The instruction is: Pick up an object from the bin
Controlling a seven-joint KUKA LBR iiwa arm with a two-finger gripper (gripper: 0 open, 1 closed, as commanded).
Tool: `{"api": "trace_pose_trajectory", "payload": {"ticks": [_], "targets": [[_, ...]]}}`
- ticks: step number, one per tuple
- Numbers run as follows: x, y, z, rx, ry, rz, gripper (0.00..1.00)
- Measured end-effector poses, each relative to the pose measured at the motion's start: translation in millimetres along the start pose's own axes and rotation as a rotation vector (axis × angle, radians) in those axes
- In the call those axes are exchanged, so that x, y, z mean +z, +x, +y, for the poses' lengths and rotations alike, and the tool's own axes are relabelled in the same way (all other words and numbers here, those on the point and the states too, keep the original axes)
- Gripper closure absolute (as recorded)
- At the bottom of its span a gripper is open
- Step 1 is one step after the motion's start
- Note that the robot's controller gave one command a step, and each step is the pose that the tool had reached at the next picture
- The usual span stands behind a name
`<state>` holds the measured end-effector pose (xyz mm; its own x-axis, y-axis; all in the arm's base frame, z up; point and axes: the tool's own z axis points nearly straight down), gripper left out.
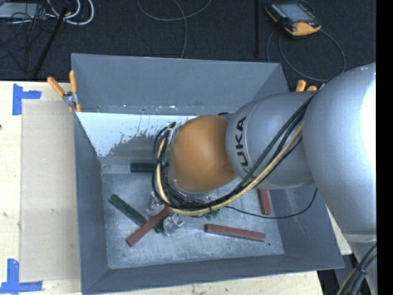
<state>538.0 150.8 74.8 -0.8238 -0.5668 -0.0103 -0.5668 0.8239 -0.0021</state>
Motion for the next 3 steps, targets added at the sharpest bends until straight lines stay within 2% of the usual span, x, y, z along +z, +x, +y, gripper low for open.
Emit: {"api": "trace_pose_trajectory", "payload": {"ticks": [1, 2, 3], "targets": [[0, 0.0, 0, 0.0, 0.0, 0.0, 1.0], [-123, 16.3, -11, -0.036, -0.004, 0.01, 1.0], [-123, 16.5, -11, -0.035, -0.004, 0.01, 1.0]]}}
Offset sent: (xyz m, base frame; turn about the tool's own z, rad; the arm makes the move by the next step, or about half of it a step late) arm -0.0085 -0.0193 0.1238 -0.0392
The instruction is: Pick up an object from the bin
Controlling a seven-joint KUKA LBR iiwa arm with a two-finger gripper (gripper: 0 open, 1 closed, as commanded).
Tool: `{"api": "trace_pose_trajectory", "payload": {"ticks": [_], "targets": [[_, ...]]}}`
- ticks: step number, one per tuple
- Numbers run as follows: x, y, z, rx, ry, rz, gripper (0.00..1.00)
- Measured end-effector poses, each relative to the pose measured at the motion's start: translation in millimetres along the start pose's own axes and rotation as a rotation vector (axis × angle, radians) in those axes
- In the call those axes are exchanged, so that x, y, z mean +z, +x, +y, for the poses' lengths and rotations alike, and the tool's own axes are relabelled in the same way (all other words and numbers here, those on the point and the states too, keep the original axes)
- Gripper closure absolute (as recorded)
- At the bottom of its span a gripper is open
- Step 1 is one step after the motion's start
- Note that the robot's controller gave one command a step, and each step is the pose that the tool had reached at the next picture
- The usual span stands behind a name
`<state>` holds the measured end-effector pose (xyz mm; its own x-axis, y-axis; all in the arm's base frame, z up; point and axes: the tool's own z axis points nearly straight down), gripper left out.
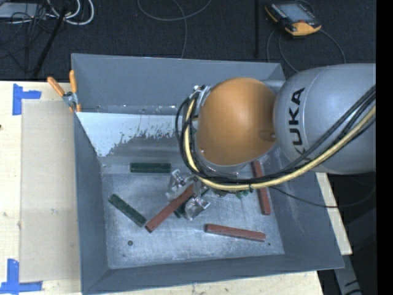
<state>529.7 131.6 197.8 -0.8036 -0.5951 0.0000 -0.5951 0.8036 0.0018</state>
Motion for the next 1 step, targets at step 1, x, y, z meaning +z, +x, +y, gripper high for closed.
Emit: {"api": "trace_pose_trajectory", "payload": {"ticks": [1], "targets": [[-27.9, 6.5, -8.4, -0.096, -0.002, 0.004, 1.0]]}}
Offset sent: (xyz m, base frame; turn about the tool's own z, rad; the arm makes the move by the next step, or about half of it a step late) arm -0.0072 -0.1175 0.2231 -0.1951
